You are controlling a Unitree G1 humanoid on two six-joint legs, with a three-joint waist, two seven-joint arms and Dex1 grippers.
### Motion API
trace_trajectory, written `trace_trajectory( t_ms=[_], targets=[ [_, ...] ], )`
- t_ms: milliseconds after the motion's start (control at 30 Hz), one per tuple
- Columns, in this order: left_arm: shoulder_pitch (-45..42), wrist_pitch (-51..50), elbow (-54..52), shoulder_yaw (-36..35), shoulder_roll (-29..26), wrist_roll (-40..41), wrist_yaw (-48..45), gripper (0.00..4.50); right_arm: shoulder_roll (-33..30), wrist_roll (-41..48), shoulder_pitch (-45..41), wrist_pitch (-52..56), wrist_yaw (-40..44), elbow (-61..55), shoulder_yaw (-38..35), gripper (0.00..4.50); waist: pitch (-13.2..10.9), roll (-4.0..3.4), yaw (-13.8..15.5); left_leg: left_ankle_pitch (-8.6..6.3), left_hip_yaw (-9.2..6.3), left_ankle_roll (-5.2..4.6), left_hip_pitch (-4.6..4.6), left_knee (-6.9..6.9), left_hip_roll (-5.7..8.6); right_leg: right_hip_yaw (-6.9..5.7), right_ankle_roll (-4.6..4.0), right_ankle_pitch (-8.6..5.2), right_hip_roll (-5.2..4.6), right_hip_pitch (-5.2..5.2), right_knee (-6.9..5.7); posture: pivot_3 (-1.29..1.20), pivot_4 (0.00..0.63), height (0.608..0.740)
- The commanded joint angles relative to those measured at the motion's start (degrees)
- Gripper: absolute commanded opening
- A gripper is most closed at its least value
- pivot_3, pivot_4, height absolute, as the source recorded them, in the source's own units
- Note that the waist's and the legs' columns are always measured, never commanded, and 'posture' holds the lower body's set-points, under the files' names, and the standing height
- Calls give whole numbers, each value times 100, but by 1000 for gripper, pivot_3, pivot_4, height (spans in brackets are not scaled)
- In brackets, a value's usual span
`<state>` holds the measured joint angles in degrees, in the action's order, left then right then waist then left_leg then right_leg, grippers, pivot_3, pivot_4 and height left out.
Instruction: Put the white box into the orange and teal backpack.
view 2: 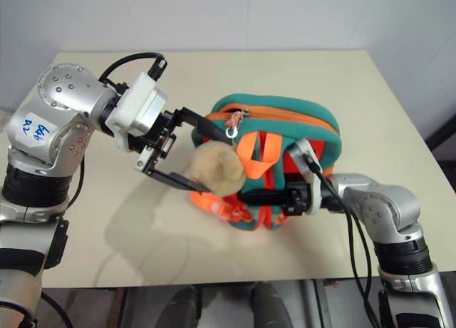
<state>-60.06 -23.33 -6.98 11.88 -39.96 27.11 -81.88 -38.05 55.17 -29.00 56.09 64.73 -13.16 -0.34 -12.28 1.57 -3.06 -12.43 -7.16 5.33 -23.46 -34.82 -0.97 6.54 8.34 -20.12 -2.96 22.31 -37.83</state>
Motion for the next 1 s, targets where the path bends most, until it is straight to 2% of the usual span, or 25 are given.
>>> trace_trajectory(
  t_ms=[33, 167, 333, 433, 567, 767, 900, 1000],
  targets=[
    [6, 189, -74, -93, -6, -144, 44, 2825, 41, 68, -23, -80, 26, -198, -46, 0, 0, 0, -2, 0, 0, 0, 0, -1, 0, 0, 0, 0, 0, 0, 0, 0, 150, 740],
    [-23, 316, 59, -157, -76, -230, 7, 1785, 32, 56, -41, -93, 43, -184, -42, 0, 0, 0, -4, 0, -1, 0, 0, -1, 0, 0, 0, 0, 0, 0, 0, 0, 150, 740],
    [-161, 264, 287, -297, -174, -170, -73, 1097, 10, 51, -67, -82, 65, -169, -39, 0, 0, 0, -5, 0, -1, 0, 0, -1, 0, 0, 0, 0, 0, 0, 0, 0, 150, 740],
    [-386, -259, 535, -511, -478, 175, -385, 1036, 1, 46, -66, -77, 69, -170, -36, 0, 0, 0, -27, 0, 0, 0, 0, -2, 0, 0, 1, 1, 1, 1, 0, 0, 150, 740],
    [-752, -493, 1256, -593, -991, 65, -707, 1036, -6, 43, -47, -76, 71, -172, -44, 0, 0, 0, -29, -1, -2, -1, 1, 5, -1, 0, 0, 0, 4, 3, 0, 0, 150, 740],
    [-762, -345, 2192, -178, -1881, -147, -1062, 1036, 22, 64, -10, -85, 19, -206, -51, 0, -1, -1, -42, -1, 0, -1, 2, 17, -5, 1, -1, -1, 6, 7, 1, 0, 150, 740],
    [-574, 12, 2888, 168, -1996, -437, -1062, 1036, 54, 99, 1, -79, -40, -225, -74, 0, -1, -1, -17, -1, -1, -1, 1, 20, -5, 0, -3, -2, 6, 6, 4, 0, 150, 740],
    [-244, 167, 3303, 380, -1728, -548, -1061, 1036, 79, 128, 17, -62, -99, -244, -104, 0, 0, -2, -29, -1, 0, -1, 4, 21, -5, 1, -4, -2, 6, 5, 2, 0, 150, 740]
  ],
)
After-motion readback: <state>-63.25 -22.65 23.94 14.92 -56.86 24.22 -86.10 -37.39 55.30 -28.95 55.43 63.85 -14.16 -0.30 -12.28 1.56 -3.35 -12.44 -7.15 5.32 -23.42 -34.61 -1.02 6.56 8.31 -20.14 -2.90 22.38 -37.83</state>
